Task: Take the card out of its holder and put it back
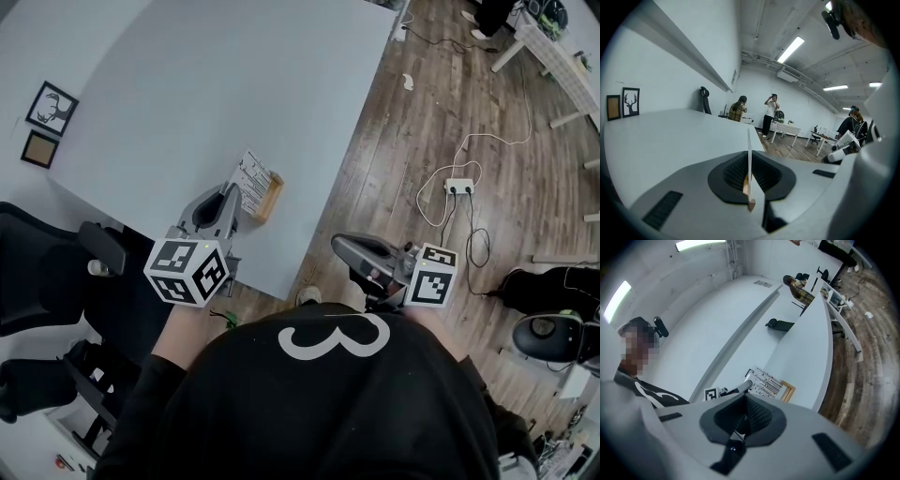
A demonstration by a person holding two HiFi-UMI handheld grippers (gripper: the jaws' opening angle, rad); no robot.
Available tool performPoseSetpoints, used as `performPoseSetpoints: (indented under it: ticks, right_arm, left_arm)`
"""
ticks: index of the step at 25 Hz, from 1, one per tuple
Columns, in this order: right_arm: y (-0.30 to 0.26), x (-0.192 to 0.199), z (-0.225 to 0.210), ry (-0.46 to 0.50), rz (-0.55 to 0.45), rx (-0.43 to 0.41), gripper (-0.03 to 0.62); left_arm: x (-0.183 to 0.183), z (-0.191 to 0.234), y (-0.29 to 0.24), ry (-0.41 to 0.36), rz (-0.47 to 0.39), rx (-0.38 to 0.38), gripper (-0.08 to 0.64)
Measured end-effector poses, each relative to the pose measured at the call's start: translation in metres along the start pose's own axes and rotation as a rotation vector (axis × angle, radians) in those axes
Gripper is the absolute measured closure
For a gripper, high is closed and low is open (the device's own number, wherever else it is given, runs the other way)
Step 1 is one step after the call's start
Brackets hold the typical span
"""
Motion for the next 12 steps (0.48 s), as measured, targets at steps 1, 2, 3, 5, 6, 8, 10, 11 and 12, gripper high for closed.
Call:
performPoseSetpoints:
  ticks: [1, 2, 3, 5, 6, 8, 10, 11, 12]
  right_arm:
    - [-0.0001, 0.0003, 0.0, 0.0, 0.0, -0.001, 0.581]
    - [-0.0001, 0.0005, 0.0002, 0.0, 0.001, -0.003, 0.581]
    - [-0.0002, 0.0006, 0.0004, 0.001, 0.002, -0.004, 0.581]
    - [-0.0002, 0.0006, 0.0003, 0.002, 0.004, -0.006, 0.581]
    - [-0.0004, 0.0005, 0.0, 0.002, 0.005, -0.006, 0.581]
    - [-0.0014, 0.0004, -0.0013, 0.003, 0.009, -0.004, 0.581]
    - [-0.002, 0.0005, -0.0019, 0.004, 0.013, 0.0, 0.581]
    - [-0.0018, 0.0004, -0.0018, 0.005, 0.014, 0.003, 0.581]
    - [-0.0014, 0.0002, -0.0015, 0.006, 0.014, 0.005, 0.581]
  left_arm:
    - [0.0006, -0.0004, 0.0, 0.0, -0.002, 0.001, 0.535]
    - [0.0009, -0.0011, -0.0002, 0.0, -0.003, 0.001, 0.535]
    - [0.0013, -0.0021, -0.0006, -0.001, -0.002, 0.001, 0.535]
    - [0.0022, -0.0041, -0.0016, -0.006, 0.0, 0.001, 0.535]
    - [0.0024, -0.0044, -0.0022, -0.006, 0.0, 0.003, 0.535]
    - [0.0018, -0.0035, -0.0031, -0.002, -0.001, 0.006, 0.534]
    - [0.0027, -0.0027, -0.0035, -0.005, 0.015, 0.006, 0.535]
    - [0.004, -0.0029, -0.0038, -0.011, 0.027, 0.004, 0.535]
    - [0.0055, -0.0032, -0.0043, -0.016, 0.034, 0.002, 0.535]
Point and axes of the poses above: the fingertips, and each gripper's own axes: y backward along the fingers, z to its left, x out of its underside, the point moved 6 cm from there along y, backward along the fingers, and after that the axes turned 8 degrees about y, right-handed, at the moved point
